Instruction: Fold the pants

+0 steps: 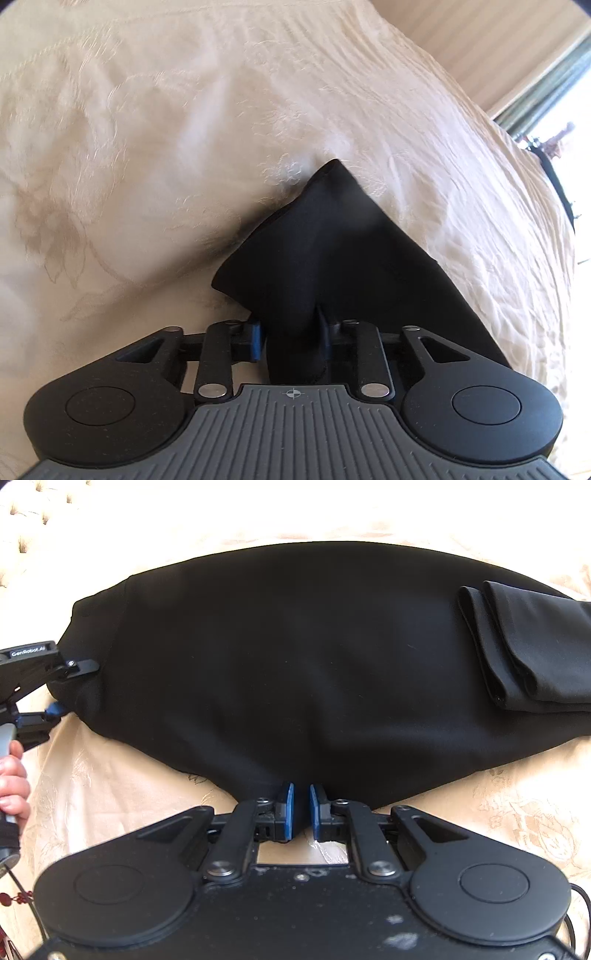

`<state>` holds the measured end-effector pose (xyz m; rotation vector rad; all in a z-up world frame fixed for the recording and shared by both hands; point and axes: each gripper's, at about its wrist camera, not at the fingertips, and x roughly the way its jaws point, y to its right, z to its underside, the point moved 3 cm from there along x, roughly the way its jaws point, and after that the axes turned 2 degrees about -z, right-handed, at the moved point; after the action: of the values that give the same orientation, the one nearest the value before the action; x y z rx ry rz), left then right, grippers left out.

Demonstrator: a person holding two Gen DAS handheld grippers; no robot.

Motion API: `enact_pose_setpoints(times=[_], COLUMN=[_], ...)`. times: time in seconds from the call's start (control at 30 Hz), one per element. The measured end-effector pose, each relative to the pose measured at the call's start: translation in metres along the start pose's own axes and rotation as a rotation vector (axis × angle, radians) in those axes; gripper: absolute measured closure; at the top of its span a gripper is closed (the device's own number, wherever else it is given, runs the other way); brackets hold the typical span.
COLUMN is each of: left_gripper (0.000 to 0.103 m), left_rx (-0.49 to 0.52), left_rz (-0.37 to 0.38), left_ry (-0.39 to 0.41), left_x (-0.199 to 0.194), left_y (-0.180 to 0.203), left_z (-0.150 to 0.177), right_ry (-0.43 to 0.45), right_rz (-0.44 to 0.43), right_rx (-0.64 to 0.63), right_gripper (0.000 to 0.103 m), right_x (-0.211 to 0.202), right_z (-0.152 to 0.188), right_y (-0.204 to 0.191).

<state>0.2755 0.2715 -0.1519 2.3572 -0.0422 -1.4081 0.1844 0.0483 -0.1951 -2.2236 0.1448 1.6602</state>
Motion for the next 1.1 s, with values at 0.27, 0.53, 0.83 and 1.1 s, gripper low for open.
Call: enact_pose_setpoints(times=[0.27, 0.53, 0.83, 1.1], left_gripper=[0.093, 0.094, 0.094, 0.094], left_rx=[0.226, 0.359, 0.583, 0.699], left_rz=[-0.009, 0.027, 0.046, 0.194], left_ry=[0.172, 0.295, 0.457, 0.304], left_x=[-0.053, -0.092, -0.154, -0.094], left_y=[0.046, 0.117, 0.251, 0.382], left_z=[-0.011, -0.003, 0.069, 0.184], right_ry=[0.055, 0.011, 0.110, 0.180], right_rz=[0.021, -0.054, -0.259, -0.152], right_rx=[-0.030, -0.044, 0.053, 0.102], right_gripper=[0.088, 0.096, 0.089, 0.089], right_x=[-0.021, -0.004, -0.073, -0.135], right_z=[0.009, 0.011, 0.005, 0.016], right_y=[-0.006, 0.009, 0.100, 0.250])
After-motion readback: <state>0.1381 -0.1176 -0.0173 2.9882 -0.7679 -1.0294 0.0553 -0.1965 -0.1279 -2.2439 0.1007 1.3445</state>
